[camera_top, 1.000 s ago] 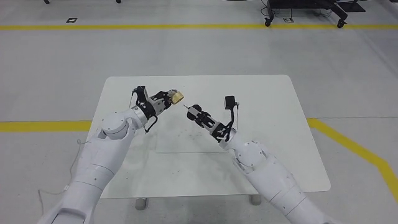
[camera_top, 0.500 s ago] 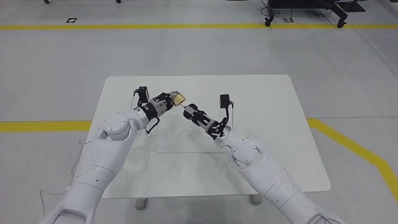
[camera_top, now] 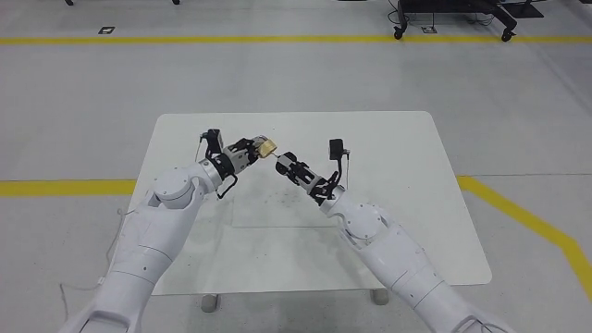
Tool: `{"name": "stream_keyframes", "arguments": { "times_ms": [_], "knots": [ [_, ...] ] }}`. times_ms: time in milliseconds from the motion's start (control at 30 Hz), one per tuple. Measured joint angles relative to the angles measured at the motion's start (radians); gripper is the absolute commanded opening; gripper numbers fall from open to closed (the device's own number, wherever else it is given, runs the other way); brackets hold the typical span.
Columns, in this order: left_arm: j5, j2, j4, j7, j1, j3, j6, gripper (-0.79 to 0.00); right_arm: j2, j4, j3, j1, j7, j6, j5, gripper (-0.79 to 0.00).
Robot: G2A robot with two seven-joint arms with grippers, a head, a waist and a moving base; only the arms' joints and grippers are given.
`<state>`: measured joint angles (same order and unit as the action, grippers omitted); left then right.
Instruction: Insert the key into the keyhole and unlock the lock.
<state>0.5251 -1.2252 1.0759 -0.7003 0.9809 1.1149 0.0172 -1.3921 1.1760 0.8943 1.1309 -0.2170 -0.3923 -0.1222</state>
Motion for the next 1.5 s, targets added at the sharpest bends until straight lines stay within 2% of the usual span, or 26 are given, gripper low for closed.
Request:
{"name": "stream_keyframes", "arguments": {
  "times_ms": [333, 700, 1233, 1300, 1367, 1400, 1500],
  "knots": [
    [-0.025, 0.000, 0.016, -0.001, 0.014, 0.007, 0.027, -0.785, -0.010, -0.003, -0.002, -0.001, -0.002, 0.015, 0.017, -0.785],
    [-0.158, 0.005, 0.069, 0.076, 0.047, 0.010, 0.111, -0.785, -0.016, 0.008, 0.008, 0.008, -0.004, 0.023, 0.034, -0.785],
    [-0.121, 0.002, 0.060, 0.017, 0.044, 0.021, 0.068, -0.785, -0.025, 0.012, 0.020, 0.008, -0.014, 0.033, 0.060, -0.785],
    [-0.125, 0.001, 0.060, 0.015, 0.044, 0.021, 0.071, -0.785, -0.026, 0.014, 0.024, 0.011, -0.014, 0.033, 0.062, -0.422],
    [-0.126, 0.001, 0.060, 0.013, 0.045, 0.020, 0.071, -0.785, -0.026, 0.015, 0.026, 0.013, -0.015, 0.031, 0.062, -0.145],
    [-0.126, 0.000, 0.060, 0.011, 0.045, 0.020, 0.072, -0.785, -0.027, 0.016, 0.028, 0.014, -0.017, 0.030, 0.060, -0.099],
    [-0.127, 0.000, 0.059, 0.009, 0.044, 0.022, 0.073, -0.785, -0.026, 0.020, 0.035, 0.019, -0.021, 0.023, 0.059, -0.139]
  ]
}}
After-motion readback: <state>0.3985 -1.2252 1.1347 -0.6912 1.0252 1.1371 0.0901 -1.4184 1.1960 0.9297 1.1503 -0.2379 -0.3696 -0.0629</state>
